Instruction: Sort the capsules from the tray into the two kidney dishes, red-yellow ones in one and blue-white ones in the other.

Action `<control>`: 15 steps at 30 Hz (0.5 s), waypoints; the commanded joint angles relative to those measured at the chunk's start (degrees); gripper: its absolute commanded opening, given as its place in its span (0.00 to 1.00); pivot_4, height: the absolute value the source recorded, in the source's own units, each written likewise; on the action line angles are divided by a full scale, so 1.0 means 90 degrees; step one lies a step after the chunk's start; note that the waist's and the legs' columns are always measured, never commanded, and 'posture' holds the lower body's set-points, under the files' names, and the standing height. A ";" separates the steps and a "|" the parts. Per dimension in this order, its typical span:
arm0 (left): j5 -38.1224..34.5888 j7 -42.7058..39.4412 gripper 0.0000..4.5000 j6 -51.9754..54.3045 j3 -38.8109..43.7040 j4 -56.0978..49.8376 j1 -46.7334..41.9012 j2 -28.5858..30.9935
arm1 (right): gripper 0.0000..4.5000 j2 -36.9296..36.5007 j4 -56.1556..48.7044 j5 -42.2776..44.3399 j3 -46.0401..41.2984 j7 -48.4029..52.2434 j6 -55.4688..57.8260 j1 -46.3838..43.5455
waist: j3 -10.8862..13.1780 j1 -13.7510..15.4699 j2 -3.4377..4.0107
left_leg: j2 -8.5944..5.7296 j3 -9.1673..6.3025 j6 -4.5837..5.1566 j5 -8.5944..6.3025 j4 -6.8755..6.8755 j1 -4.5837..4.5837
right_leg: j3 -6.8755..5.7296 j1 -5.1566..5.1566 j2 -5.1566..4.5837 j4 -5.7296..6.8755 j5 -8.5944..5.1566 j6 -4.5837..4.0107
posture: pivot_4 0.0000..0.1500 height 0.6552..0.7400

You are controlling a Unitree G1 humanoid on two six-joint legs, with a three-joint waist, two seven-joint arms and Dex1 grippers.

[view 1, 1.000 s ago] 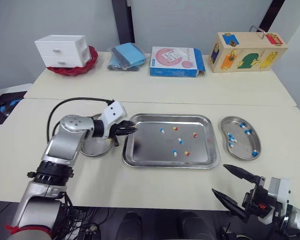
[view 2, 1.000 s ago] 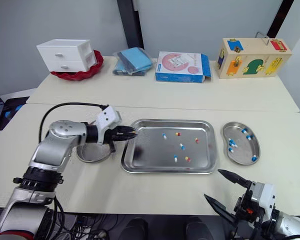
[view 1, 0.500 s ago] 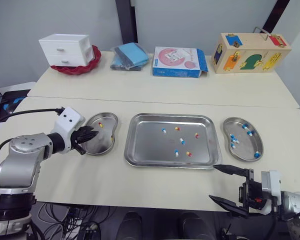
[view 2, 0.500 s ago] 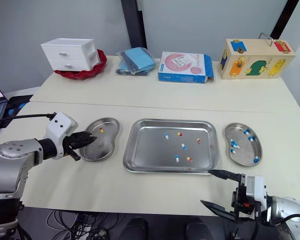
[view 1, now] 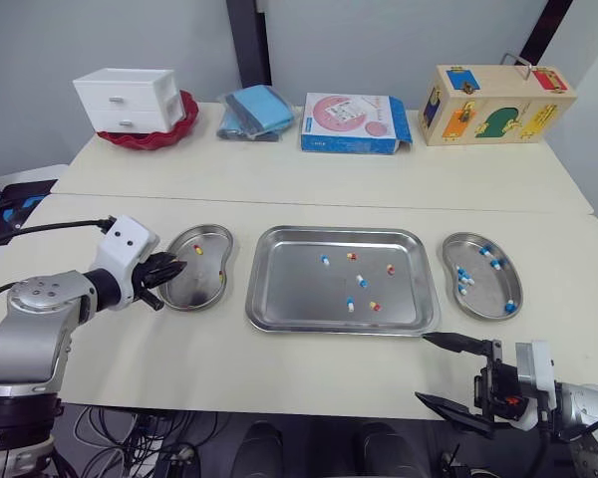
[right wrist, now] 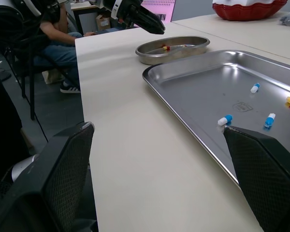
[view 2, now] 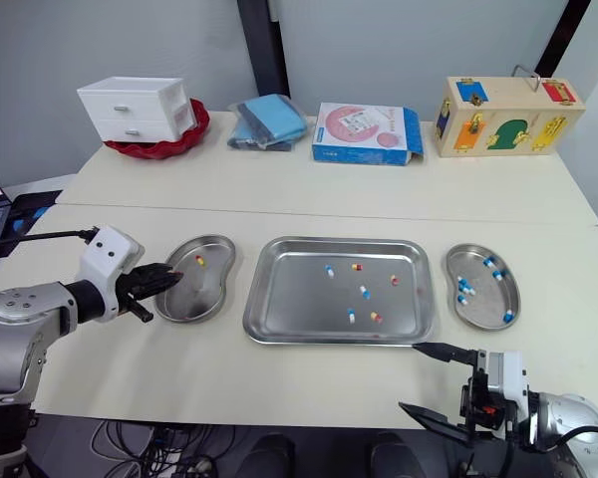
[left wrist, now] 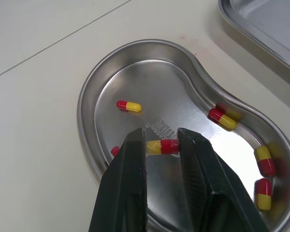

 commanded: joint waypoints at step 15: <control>-0.0182 -0.0123 0.99 0.0059 -0.0158 0.0020 -0.0182 0.0291 | 1.00 -0.0119 -0.0379 0.0185 -0.0269 -0.0123 0.0172 0.0243 | 0.0000 -0.0003 0.0000 | 0.0000 0.0000 0.0000 0.0000 -0.0001 0.0000 | 0.0000 0.0000 0.0000 -0.0001 0.0000 0.0000 | 1.00 1.00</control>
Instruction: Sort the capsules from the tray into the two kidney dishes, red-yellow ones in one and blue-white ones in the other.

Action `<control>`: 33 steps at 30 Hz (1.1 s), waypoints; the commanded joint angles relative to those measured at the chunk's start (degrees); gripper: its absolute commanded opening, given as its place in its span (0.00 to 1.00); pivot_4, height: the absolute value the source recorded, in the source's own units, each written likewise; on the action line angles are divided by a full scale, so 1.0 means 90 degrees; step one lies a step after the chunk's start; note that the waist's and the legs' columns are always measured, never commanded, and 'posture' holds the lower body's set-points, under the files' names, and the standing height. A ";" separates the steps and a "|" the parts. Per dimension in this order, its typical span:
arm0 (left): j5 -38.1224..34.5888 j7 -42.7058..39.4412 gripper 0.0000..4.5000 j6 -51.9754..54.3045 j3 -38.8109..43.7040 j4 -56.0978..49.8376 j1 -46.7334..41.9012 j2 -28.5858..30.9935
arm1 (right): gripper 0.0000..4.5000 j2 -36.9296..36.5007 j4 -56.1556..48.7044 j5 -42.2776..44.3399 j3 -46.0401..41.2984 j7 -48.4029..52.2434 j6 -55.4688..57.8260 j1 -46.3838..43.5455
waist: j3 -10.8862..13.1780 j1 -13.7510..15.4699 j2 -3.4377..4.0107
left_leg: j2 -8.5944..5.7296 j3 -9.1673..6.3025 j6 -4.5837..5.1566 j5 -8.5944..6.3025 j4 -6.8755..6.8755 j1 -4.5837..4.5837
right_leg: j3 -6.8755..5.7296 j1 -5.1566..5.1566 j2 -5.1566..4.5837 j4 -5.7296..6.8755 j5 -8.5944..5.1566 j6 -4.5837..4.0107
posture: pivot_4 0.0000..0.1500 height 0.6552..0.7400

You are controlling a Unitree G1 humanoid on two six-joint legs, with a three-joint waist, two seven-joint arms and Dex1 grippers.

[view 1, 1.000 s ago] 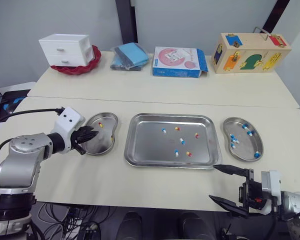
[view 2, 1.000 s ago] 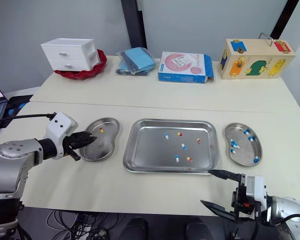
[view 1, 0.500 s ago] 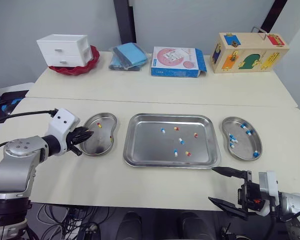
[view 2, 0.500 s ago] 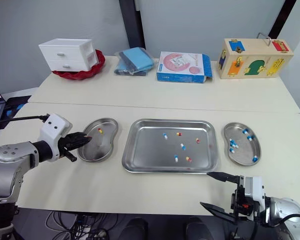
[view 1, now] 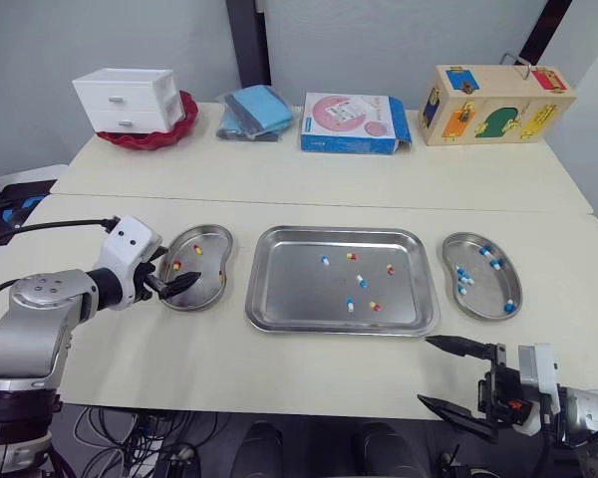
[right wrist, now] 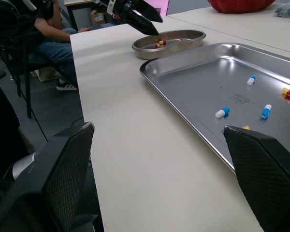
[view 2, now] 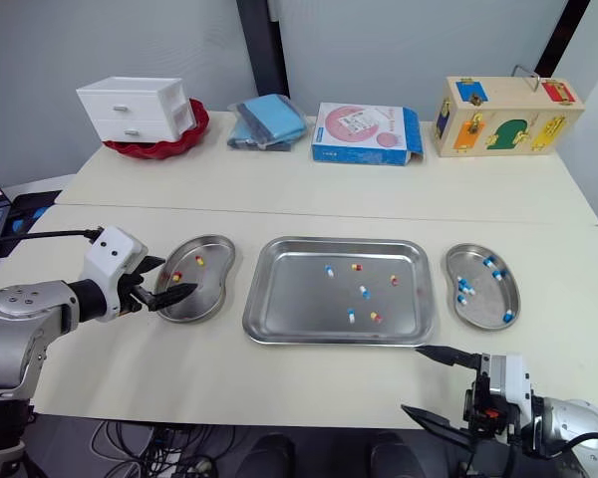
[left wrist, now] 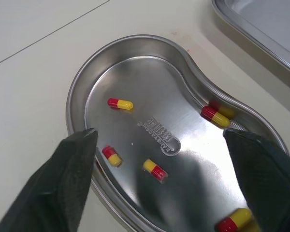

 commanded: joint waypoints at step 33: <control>-0.0500 -0.1229 0.99 -0.2888 0.3104 0.1688 0.2867 0.0575 | 1.00 -0.2808 0.2106 -0.0244 -0.2882 -0.0081 0.3015 -0.0342 | -0.0004 -0.0020 -0.0026 | 0.0003 0.0028 0.0002 -0.0001 -0.0045 0.0006 | 0.0015 0.0000 -0.0008 -0.0069 0.0000 0.0000 | 1.00 1.00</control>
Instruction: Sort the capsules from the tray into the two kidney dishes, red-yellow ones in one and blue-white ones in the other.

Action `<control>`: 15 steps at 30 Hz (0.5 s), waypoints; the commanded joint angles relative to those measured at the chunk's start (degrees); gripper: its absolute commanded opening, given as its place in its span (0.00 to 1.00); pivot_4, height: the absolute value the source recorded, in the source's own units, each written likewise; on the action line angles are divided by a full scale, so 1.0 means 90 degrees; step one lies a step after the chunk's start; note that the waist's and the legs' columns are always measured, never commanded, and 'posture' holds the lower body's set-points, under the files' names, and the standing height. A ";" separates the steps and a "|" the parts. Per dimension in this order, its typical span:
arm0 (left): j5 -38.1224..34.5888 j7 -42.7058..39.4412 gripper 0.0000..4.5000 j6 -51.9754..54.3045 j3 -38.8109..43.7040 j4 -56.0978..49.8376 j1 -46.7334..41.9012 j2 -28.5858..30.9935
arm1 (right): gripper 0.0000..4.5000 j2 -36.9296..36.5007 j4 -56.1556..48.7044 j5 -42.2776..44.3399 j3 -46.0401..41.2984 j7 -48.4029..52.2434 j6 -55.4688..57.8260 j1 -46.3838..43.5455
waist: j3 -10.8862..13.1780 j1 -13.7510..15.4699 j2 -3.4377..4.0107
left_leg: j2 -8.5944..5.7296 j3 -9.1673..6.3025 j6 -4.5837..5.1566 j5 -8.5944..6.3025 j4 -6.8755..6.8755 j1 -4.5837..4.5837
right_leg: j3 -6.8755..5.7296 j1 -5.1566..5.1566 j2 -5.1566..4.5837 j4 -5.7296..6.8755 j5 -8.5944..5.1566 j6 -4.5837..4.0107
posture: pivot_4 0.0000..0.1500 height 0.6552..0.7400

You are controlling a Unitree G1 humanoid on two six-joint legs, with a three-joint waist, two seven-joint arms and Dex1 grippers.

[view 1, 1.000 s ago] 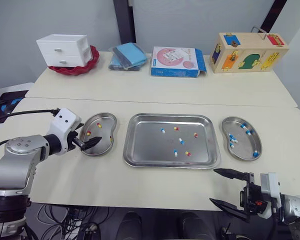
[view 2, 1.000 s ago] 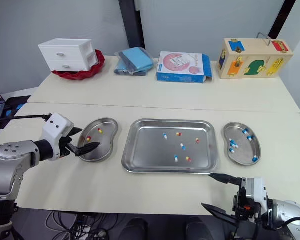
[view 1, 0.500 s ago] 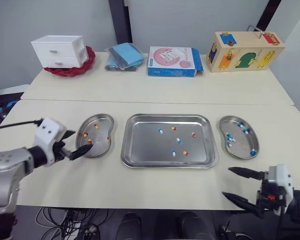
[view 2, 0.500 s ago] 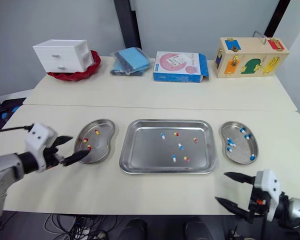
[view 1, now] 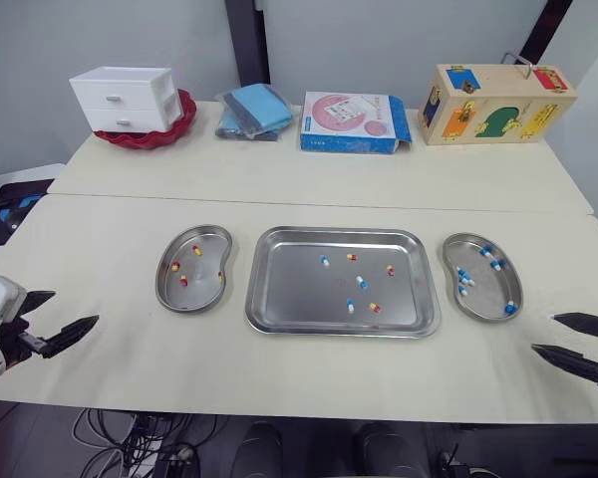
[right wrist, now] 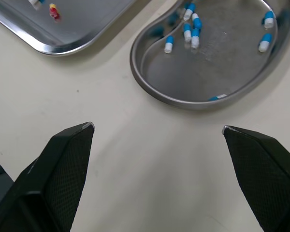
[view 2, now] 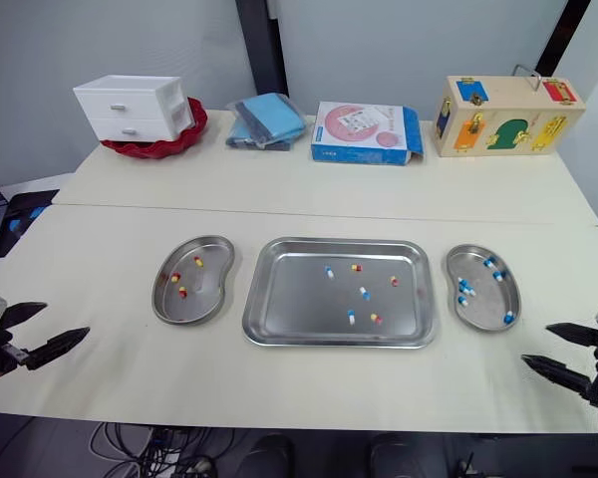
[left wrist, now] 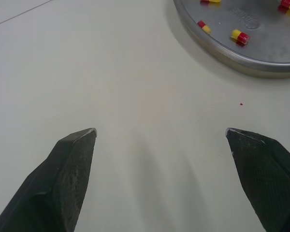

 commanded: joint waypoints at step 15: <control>-0.0498 -0.0048 0.99 -0.1026 0.0050 -0.0780 0.0142 -0.0689 | 1.00 -0.0066 0.0383 -0.0526 0.0007 0.0471 -0.0200 -0.0654 | 0.0001 -0.0003 0.0002 | -0.0001 0.0005 0.0000 0.0000 0.0001 -0.0001 | 0.0002 0.0002 -0.0003 0.0000 0.0000 0.0001 | 1.00 1.00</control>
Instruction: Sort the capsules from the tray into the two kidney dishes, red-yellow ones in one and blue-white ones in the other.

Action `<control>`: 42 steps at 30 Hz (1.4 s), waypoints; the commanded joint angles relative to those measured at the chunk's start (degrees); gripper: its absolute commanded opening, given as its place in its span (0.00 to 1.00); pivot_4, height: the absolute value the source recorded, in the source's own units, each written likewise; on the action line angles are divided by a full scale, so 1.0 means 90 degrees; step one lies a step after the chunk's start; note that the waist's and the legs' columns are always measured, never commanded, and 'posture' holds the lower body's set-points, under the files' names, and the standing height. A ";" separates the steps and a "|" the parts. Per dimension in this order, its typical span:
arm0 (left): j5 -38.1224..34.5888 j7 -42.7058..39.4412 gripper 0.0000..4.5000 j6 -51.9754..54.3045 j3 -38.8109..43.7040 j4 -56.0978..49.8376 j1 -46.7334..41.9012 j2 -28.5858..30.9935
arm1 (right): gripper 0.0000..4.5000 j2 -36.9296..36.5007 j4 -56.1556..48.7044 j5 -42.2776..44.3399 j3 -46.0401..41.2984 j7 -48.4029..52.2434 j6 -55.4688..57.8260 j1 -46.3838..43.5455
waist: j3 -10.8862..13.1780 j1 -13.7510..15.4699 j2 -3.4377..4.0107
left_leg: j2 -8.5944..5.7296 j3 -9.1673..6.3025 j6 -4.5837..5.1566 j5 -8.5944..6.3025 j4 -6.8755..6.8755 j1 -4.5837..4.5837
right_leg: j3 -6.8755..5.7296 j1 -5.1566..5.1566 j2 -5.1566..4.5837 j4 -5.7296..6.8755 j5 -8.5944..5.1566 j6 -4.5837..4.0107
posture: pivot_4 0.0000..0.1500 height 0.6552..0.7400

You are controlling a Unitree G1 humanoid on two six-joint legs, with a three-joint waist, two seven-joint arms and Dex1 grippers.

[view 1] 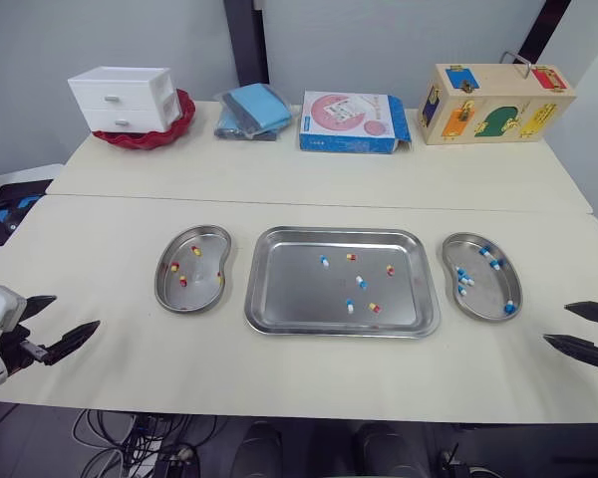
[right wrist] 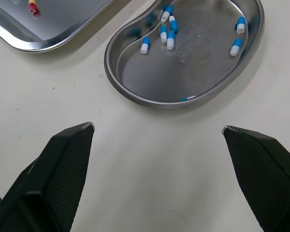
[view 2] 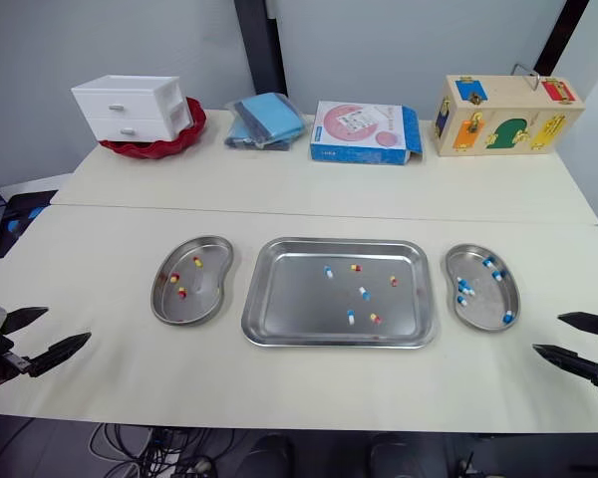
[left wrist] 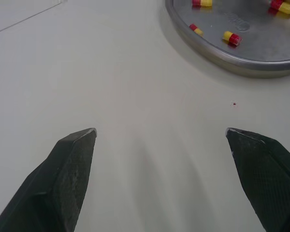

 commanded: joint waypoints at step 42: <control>-0.0745 0.0434 0.99 -0.3933 -0.2590 -0.2621 0.2028 -0.3851 | 1.00 0.3610 -0.2165 -0.0747 0.5644 -0.4065 0.2268 -0.5246 | -0.0016 -0.0022 0.0000 | 0.0000 -0.0015 0.0012 -0.0007 0.0014 -0.0055 | -0.0006 -0.0048 0.0004 0.0004 0.0011 0.0010 | 1.00 1.00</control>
